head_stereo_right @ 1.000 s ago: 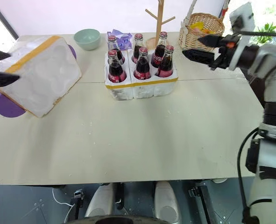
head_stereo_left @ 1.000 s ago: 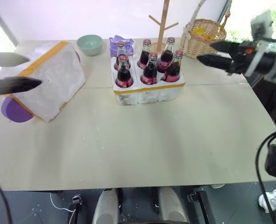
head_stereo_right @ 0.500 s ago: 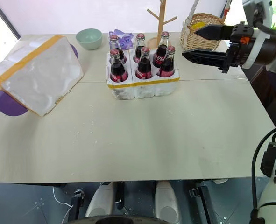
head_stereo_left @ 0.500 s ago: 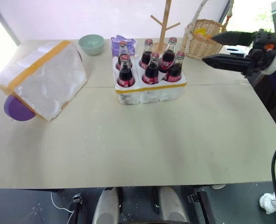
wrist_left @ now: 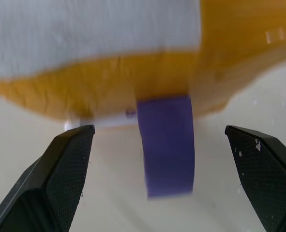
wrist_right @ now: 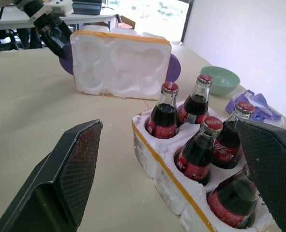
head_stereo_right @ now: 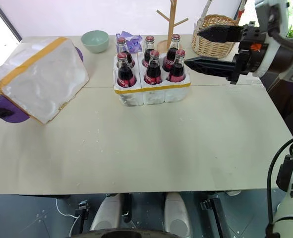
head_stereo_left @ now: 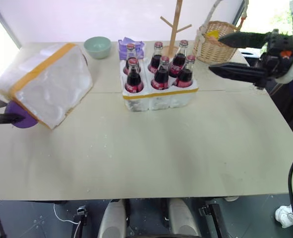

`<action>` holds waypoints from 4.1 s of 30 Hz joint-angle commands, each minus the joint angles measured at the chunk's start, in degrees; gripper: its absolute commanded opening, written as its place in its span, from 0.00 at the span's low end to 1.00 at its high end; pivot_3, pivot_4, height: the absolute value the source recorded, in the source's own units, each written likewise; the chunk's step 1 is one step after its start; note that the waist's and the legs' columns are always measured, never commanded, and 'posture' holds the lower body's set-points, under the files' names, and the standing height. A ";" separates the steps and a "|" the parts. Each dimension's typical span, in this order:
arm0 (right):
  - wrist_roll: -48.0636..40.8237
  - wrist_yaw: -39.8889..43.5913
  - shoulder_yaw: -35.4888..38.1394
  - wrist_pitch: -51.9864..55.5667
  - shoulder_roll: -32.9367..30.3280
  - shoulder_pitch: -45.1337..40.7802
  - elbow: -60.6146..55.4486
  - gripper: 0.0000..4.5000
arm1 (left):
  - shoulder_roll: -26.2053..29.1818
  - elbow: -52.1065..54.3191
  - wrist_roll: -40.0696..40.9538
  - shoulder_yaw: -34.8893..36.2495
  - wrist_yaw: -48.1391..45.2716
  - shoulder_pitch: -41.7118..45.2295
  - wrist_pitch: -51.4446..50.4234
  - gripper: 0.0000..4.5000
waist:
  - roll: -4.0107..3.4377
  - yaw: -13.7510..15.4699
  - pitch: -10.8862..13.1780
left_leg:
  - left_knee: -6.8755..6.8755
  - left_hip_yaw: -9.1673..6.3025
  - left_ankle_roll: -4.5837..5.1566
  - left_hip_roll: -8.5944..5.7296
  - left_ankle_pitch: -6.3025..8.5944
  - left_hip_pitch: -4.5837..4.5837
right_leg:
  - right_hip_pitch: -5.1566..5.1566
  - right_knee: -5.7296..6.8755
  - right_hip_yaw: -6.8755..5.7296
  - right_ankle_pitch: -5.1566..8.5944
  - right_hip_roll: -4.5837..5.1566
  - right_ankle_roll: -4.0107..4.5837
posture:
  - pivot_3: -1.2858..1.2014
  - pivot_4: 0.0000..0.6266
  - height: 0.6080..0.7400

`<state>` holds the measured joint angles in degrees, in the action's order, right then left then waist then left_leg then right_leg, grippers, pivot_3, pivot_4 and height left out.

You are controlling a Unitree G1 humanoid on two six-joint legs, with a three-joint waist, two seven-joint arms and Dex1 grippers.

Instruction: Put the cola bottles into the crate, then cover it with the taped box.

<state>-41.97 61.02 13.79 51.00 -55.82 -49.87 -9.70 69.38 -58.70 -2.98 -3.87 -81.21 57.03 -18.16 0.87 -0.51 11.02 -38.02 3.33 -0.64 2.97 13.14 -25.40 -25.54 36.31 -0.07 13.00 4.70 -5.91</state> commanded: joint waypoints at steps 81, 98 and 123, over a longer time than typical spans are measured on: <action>-13.09 -22.44 14.00 2.15 0.84 23.29 -11.74 1.00 | -26.96 44.37 -40.27 -14.77 52.45 4.24 32.48 0.25 | 0.13 1.24 -0.02 | -0.21 -0.27 0.03 -0.08 -0.01 0.06 | 0.32 -0.03 0.02 -0.10 -0.03 -0.18 | 0.52 0.24 1.00; -12.92 -23.36 13.54 2.04 1.32 22.27 -10.07 1.00 | -26.33 42.12 -47.55 -17.27 59.24 -0.19 34.42 0.67 | 0.12 1.19 -0.02 | -0.20 -0.28 0.03 -0.08 -0.01 0.08 | 0.31 -0.01 0.02 -0.10 -0.05 -0.18 | 0.52 0.24 1.00; -2.98 -15.99 6.24 -4.67 -0.79 23.53 -1.98 1.00 | -14.82 52.58 40.71 22.23 17.13 -18.93 -24.93 0.79 | 0.12 1.09 -0.03 | -0.26 -0.34 0.03 -0.05 -0.02 0.11 | 0.37 -0.01 -0.02 -0.10 -0.05 -0.17 | 0.52 0.24 1.00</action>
<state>-46.83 43.93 20.00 48.66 -55.39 -24.78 -13.01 52.30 -5.84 31.97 13.71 -61.96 34.13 -38.01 0.99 0.58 10.99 -38.28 2.99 -0.61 2.92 13.12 -25.29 -25.16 36.31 -0.09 12.91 4.65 -6.08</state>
